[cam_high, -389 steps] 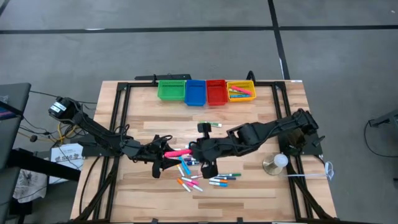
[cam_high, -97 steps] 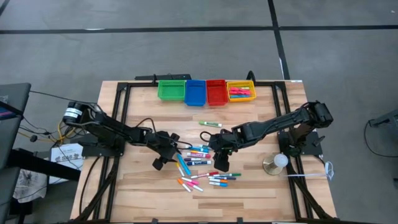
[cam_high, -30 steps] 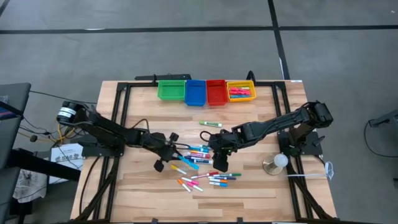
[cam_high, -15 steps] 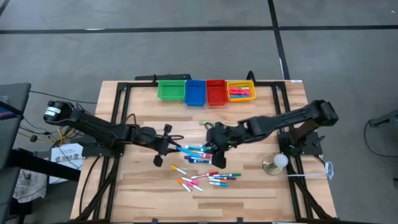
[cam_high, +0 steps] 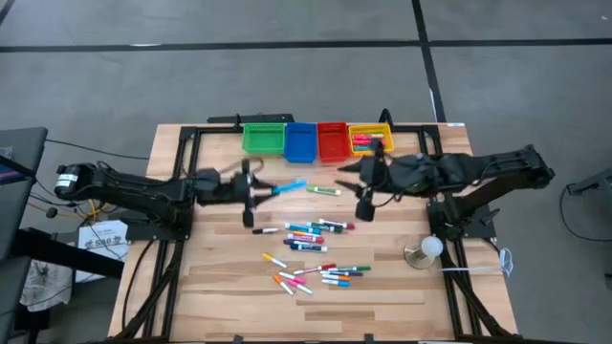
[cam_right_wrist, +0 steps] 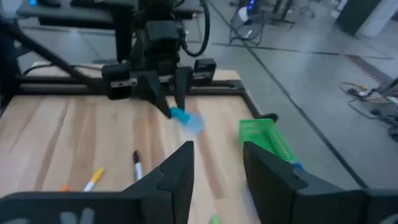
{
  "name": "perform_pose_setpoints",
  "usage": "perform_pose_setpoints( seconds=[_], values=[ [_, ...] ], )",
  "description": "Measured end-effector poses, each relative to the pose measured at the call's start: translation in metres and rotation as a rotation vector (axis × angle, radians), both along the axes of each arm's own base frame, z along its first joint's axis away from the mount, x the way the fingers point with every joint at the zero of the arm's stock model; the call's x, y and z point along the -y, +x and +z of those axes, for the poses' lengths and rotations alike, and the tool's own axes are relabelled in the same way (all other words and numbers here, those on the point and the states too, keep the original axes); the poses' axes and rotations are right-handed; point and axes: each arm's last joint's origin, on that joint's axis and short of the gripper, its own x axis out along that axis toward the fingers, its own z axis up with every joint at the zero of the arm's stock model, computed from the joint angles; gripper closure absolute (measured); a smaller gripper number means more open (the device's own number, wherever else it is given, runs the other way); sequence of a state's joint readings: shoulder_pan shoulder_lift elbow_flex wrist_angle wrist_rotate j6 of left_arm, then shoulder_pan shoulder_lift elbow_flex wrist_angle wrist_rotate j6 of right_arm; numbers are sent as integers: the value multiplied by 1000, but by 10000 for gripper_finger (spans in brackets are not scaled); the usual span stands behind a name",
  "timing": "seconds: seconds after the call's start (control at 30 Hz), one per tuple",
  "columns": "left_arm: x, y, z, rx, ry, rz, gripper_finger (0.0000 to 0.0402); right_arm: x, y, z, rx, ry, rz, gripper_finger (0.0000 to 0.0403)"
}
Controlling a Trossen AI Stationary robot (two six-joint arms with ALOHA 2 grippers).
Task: Pick & Place Markers
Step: Put the large light blue highlighter pen into the yellow bin
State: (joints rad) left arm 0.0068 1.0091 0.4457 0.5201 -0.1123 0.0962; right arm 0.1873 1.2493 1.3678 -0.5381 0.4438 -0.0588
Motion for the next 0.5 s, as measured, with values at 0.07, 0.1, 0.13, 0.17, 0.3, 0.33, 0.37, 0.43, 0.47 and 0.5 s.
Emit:
perform_pose_setpoints(
  seconds=[0.07,0.1,0.13,0.17,0.3,0.33,0.37,0.43,0.47,0.5],
  values=[
    [-8,-2,9,95,-56,40,321,7,-2,2,9,1,-26,274],
    [-12,-3,14,141,-82,53,321,10,-1,2,9,3,-39,274],
    [-14,-4,17,176,-106,64,321,13,0,1,9,7,-50,274],
    [-16,-5,21,216,-123,68,321,16,3,1,12,11,-55,274],
    [-15,-7,32,334,-156,44,321,22,23,-2,80,62,-44,274],
    [-14,-8,34,359,-165,33,321,23,30,-2,112,75,-34,274],
    [-12,-8,35,375,-170,23,321,24,35,-2,141,81,-29,274],
    [-8,-8,37,393,-177,3,321,25,45,-1,201,87,-32,274],
    [-6,-9,38,405,-179,-9,321,25,51,-1,230,89,-32,274],
    [-4,-9,40,421,-181,-22,321,26,55,-2,251,90,-34,274]
  ],
)
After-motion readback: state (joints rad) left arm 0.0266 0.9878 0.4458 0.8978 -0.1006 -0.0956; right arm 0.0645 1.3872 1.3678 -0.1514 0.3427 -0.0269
